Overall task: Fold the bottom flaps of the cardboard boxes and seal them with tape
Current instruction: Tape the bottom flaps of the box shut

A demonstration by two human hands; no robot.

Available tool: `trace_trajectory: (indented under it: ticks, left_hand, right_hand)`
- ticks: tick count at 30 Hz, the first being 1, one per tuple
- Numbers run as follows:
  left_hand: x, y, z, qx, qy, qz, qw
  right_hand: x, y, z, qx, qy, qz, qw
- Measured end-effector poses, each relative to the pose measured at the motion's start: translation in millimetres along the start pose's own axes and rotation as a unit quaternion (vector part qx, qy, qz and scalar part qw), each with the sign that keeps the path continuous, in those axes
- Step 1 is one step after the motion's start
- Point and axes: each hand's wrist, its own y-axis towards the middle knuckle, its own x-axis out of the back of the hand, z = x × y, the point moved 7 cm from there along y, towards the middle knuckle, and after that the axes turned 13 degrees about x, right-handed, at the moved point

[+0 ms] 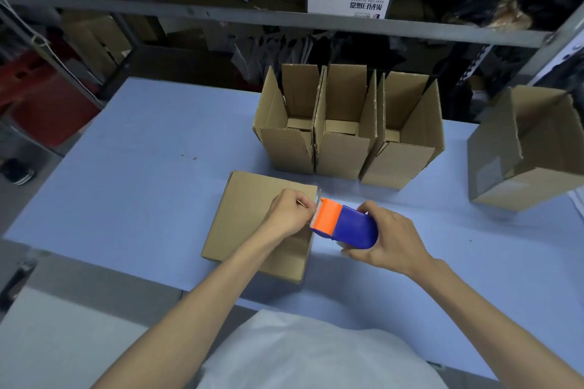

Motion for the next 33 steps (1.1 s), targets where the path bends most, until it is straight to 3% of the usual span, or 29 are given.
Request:
trace_trajectory:
  ticks: [7,15,21,26,33]
  left_hand:
    - [3,1,6,0.009,0.02,-0.046,0.999]
    - [30,4,23,0.019,0.024,-0.097,0.995]
    - [16,0,30,0.004,0.041,-0.075,0.996]
    - [10,-4,50,0.013,0.022,-0.051,0.998]
    - [12,-11,51,-0.018,0.056,-0.109,0.992]
  right_hand:
    - [9,10,8,0.046,-0.028,0.019,0.998]
    - [18,-8,-6,0.021,-0.035,0.027,0.999]
    - [17,-22,-16,-0.013,-0.03,0.054,0.998]
    - [8,-24,-10,0.012,-0.031,0.082,0.996]
    - [0,-20,-4,0.027,-0.037,0.093,0.995]
